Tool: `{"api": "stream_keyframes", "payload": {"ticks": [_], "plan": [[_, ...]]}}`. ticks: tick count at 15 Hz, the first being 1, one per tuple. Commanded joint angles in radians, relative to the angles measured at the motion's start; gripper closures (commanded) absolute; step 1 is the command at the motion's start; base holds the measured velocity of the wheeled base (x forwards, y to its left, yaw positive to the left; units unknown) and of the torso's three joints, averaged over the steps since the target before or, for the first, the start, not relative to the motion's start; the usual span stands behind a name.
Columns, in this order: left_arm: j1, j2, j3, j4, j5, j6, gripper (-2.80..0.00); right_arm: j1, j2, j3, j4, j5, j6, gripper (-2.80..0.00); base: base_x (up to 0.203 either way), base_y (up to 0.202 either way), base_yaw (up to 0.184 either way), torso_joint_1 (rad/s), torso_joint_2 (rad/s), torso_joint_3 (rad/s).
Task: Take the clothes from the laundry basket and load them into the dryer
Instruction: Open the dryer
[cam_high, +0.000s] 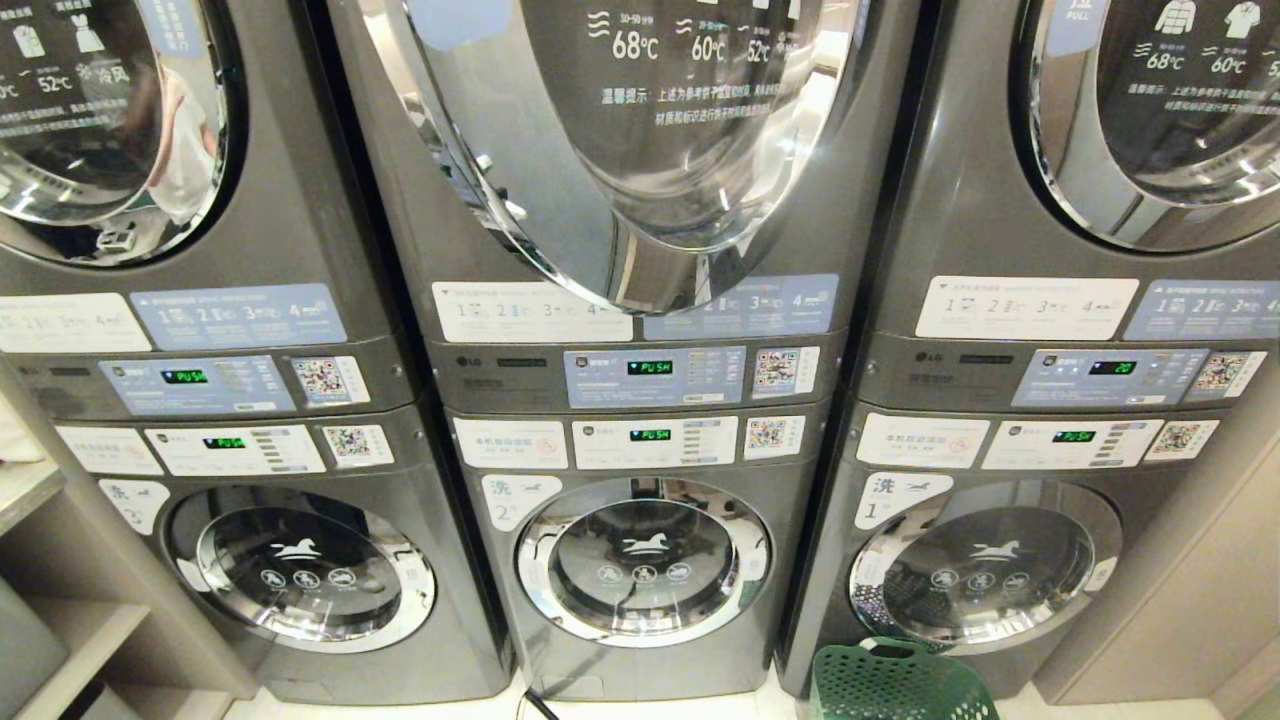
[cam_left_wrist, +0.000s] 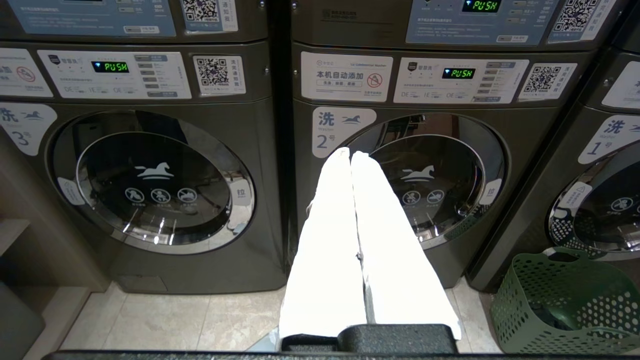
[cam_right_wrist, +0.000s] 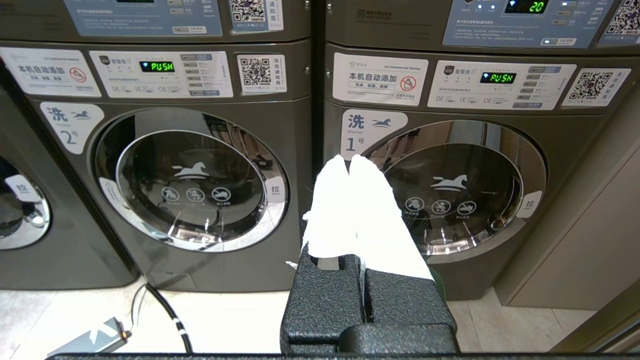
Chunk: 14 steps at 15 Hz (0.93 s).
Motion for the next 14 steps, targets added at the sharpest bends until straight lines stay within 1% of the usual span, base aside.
{"api": "stream_keyframes", "payload": {"ticks": [1,4,14], "plan": [[0.0,-0.001,0.0,0.0,0.0,0.0,0.0,0.001,0.001,0.001,0.0,-0.002,-0.001,0.0,0.0,0.0,0.0,0.0,0.0,0.0],[0.0,-0.001,0.0,0.0,0.0,0.0,0.0,0.001,0.001,0.001,0.0,0.0,-0.001,0.0,0.002,-0.044,-0.005,0.002,0.0,0.002],[0.0,-0.001,0.0,0.0,0.0,0.0,0.0,0.001,0.001,0.001,0.0,-0.002,0.001,0.0,0.0,-0.192,0.0,0.002,0.0,0.002]]}}
